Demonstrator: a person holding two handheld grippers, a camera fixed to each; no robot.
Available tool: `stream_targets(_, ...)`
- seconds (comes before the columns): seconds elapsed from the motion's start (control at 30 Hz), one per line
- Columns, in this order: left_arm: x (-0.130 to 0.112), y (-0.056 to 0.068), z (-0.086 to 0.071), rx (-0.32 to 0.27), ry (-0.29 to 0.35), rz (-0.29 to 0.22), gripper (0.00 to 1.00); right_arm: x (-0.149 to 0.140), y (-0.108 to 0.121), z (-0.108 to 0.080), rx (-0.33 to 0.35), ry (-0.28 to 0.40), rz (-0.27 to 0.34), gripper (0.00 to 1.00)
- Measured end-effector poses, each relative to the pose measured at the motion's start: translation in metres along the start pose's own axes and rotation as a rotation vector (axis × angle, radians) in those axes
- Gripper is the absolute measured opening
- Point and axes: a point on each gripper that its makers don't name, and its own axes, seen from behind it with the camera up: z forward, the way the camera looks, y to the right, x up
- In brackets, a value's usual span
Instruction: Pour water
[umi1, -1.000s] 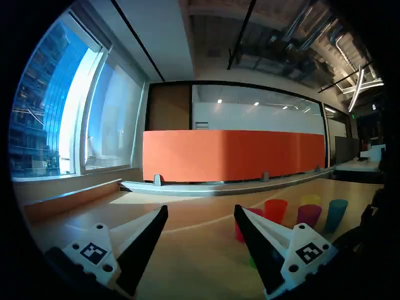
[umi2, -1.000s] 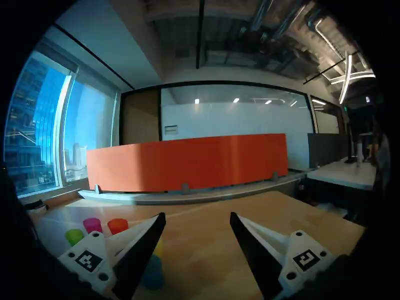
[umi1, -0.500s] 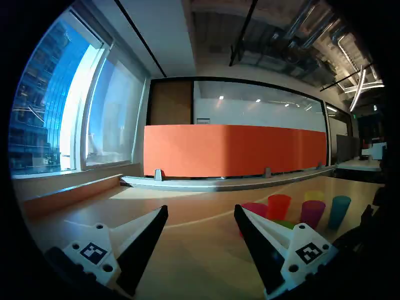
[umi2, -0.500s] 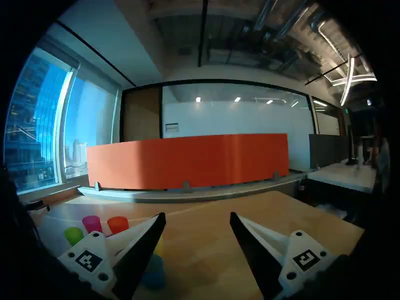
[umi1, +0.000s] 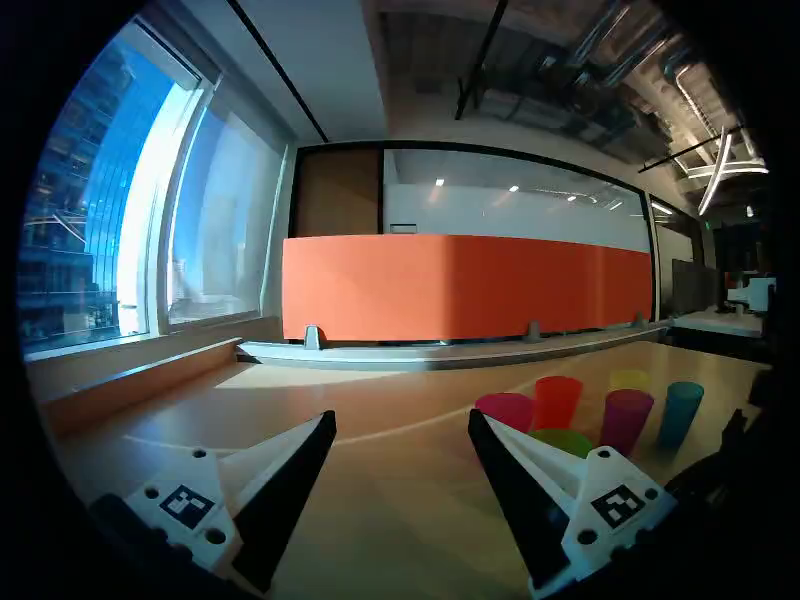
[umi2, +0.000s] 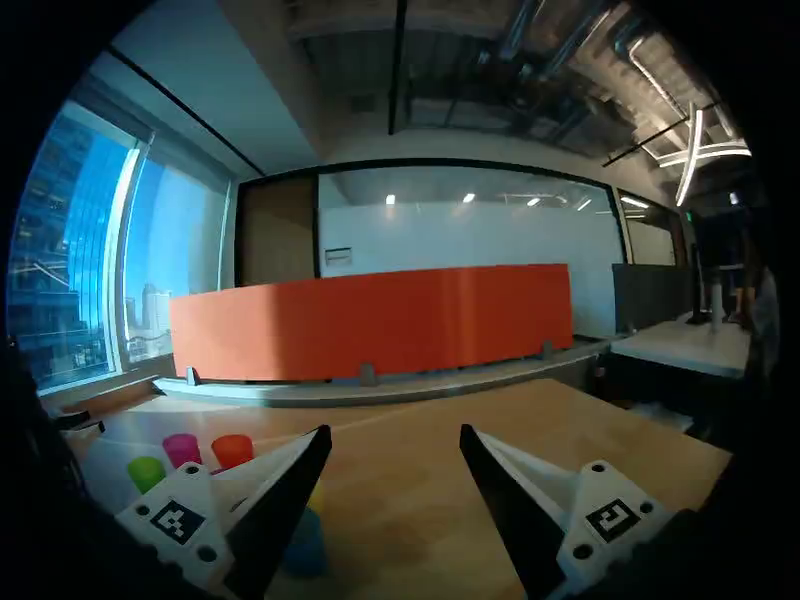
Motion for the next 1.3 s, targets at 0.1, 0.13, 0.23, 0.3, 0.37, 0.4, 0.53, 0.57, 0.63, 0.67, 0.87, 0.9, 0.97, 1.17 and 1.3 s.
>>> stream_targets(0.1, 0.0, 0.0, 0.0, 0.0, 0.0, 0.0, 0.98, 0.001, 0.001, 0.0, -0.001, 0.001, 0.0, 0.99)
stream_targets(0.13, 0.0, 0.0, 0.001, 0.0, 0.0, 0.0, 0.98, 0.001, 0.001, 0.0, -0.001, 0.002, 0.0, 0.99)
stream_targets(0.23, 0.0, 0.001, 0.001, -0.001, 0.0, 0.0, 0.98, 0.002, 0.002, 0.0, -0.001, 0.004, -0.002, 0.99)
stream_targets(0.3, 0.0, 0.001, 0.001, -0.001, 0.0, 0.0, 0.98, 0.002, 0.002, 0.0, -0.001, 0.005, -0.002, 0.99)
stream_targets(0.37, -0.001, 0.001, 0.001, -0.002, 0.0, 0.0, 0.98, 0.003, 0.003, -0.001, -0.002, 0.006, -0.001, 0.99)
stream_targets(0.4, 0.0, 0.001, 0.001, -0.002, 0.0, 0.0, 0.98, 0.003, 0.003, -0.001, -0.003, 0.006, -0.001, 0.99)
stream_targets(0.53, 0.0, 0.001, 0.002, -0.003, -0.001, 0.0, 0.99, 0.005, 0.005, -0.002, -0.004, 0.009, 0.001, 0.99)
stream_targets(0.57, 0.0, 0.001, 0.002, -0.003, -0.001, 0.0, 0.99, 0.006, 0.006, -0.002, -0.005, 0.01, 0.001, 0.99)
stream_targets(0.63, 0.0, 0.001, 0.002, -0.004, -0.002, 0.001, 0.98, 0.006, 0.006, -0.002, -0.005, 0.011, 0.0, 0.99)
stream_targets(0.67, 0.0, 0.001, 0.002, -0.004, -0.002, 0.001, 0.98, 0.006, 0.006, -0.003, -0.004, 0.012, -0.001, 0.99)
stream_targets(0.87, 0.001, 0.001, 0.002, -0.004, -0.003, 0.002, 0.99, 0.008, 0.008, -0.002, -0.002, 0.018, -0.011, 0.99)
stream_targets(0.9, 0.001, 0.001, 0.002, -0.004, -0.003, 0.002, 0.98, 0.008, 0.008, -0.002, -0.002, 0.02, -0.013, 0.99)
stream_targets(0.97, 0.001, 0.001, 0.001, -0.004, -0.003, 0.003, 0.98, 0.01, 0.009, -0.001, -0.001, 0.027, -0.015, 0.99)
stream_targets(1.17, 0.0, 0.001, 0.001, -0.004, -0.004, 0.003, 0.98, 0.01, 0.01, 0.0, 0.014, 0.042, -0.04, 0.99)
stream_targets(1.3, 0.0, 0.002, 0.002, -0.004, -0.004, 0.003, 0.98, 0.001, 0.014, 0.004, 0.019, 0.036, -0.07, 0.99)
